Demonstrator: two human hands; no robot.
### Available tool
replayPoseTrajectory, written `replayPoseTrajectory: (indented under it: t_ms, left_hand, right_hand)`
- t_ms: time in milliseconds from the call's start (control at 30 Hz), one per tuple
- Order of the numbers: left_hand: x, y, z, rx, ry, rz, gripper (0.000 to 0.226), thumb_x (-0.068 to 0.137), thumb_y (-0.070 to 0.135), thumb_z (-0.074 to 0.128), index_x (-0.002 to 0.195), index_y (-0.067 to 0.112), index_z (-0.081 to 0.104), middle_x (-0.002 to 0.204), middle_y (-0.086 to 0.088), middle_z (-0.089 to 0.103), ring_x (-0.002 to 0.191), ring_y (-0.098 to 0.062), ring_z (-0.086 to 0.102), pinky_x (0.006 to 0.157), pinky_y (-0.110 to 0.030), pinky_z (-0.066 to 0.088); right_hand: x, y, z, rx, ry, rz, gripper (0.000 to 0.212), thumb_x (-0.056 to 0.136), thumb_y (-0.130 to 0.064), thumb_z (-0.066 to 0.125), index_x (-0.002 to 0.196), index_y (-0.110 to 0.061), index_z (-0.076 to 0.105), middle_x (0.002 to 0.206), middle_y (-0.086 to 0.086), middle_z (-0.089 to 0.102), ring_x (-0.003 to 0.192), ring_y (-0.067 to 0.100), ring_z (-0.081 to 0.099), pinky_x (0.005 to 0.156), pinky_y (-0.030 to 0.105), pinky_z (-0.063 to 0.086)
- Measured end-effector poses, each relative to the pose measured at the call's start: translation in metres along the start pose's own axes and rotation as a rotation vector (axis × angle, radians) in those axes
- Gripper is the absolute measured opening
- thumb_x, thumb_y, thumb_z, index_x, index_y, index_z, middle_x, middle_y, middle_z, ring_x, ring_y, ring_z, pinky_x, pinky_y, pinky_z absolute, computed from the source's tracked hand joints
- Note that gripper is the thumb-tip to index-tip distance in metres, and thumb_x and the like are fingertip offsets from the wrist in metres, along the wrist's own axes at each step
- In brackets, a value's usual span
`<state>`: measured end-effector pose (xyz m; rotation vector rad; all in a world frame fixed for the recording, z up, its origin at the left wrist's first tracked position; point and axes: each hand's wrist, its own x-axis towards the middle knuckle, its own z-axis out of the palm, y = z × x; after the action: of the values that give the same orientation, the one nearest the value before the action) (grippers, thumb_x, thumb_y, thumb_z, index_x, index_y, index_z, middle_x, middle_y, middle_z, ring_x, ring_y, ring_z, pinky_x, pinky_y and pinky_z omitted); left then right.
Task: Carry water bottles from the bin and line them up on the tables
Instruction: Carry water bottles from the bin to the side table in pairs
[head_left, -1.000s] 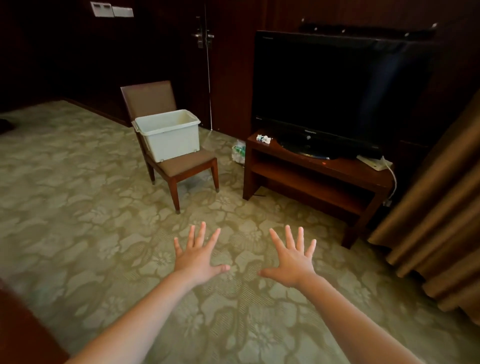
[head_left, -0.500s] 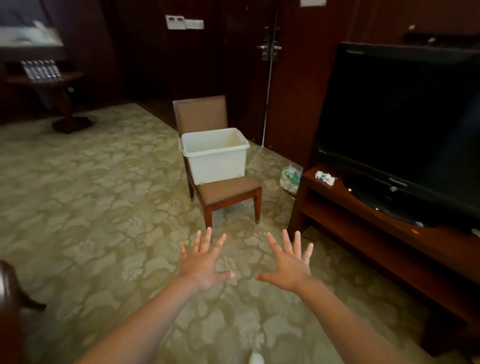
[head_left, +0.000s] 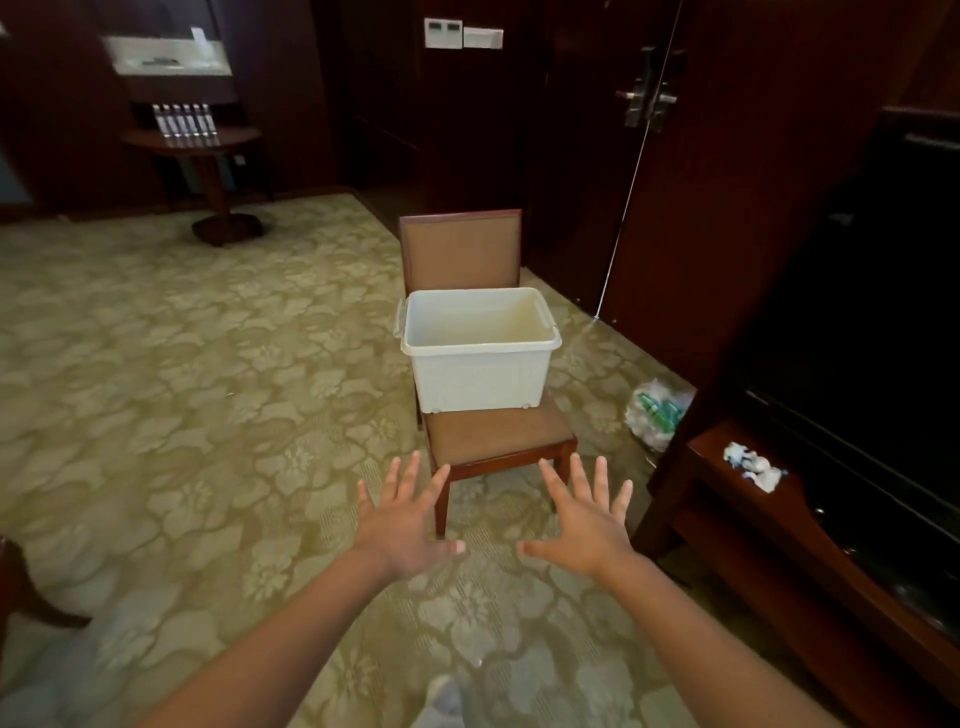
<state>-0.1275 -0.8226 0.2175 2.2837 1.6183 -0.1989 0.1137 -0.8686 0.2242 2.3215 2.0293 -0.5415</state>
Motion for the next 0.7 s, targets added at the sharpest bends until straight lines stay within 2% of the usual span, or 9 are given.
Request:
replayPoseTrajectory:
  t_ms: [467,700]
  left_hand:
    - [0.284,-0.037,-0.101,0.055,0.042,-0.054,0.101,0.081,0.079,0.045,0.151,0.042,-0.017,0.159,-0.002,-0.030,0.147,-0.028,-0.026,0.115,-0.064,-0.008]
    - [0.383,-0.063,-0.123,0.053,-0.022,-0.092,0.100,0.081,0.079,0.043,0.153,0.039,-0.014,0.161,-0.002,-0.026,0.147,-0.026,-0.026,0.115,-0.061,-0.009]
  right_hand:
    - [0.302,-0.003,-0.089,-0.007,0.032,-0.059,0.110,0.078,-0.073,0.059,0.156,-0.041,-0.011,0.163,0.004,-0.026,0.141,0.033,-0.040,0.111,0.061,-0.026]
    - [0.413,0.001,-0.093,0.067,-0.053,-0.042,0.109,0.077,-0.076,0.058,0.156,-0.042,-0.009,0.164,0.003,-0.023,0.142,0.033,-0.039,0.110,0.061,-0.026]
